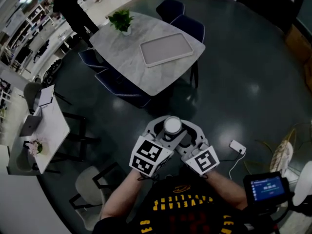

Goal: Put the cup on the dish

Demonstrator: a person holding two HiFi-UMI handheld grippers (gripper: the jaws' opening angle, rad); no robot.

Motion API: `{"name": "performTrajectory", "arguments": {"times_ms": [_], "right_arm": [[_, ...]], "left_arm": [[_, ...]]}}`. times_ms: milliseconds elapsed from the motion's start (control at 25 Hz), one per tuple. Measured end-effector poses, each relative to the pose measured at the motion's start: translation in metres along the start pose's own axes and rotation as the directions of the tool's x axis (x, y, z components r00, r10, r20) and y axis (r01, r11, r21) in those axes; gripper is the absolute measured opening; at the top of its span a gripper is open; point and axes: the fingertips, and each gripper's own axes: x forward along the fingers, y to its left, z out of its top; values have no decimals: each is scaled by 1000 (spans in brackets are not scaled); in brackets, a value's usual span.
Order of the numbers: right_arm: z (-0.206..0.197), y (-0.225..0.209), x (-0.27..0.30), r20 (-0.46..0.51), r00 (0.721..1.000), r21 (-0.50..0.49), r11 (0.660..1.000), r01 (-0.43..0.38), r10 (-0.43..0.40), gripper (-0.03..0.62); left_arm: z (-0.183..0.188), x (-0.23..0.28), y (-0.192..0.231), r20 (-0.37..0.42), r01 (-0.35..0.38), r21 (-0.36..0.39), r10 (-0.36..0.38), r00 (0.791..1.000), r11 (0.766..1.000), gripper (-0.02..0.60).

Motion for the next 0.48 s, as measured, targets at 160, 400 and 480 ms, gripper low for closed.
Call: {"name": "performTrajectory", "arguments": {"times_ms": [160,400,480], "right_arm": [[5,-24,2,17,1000,-3,1000,-2,2,252],[5,-53,6,21,1000,-5,1000,-18,18,252],[5,-68,7,18,1000,1,1000,-18,18,252]], "left_arm": [[18,11,5,79,-25,-64,30,996,998,259],[35,31,13,146,-53,-60,61,987,997,261],[45,42,16,169,-53,-67,63,984,996,261]]}}
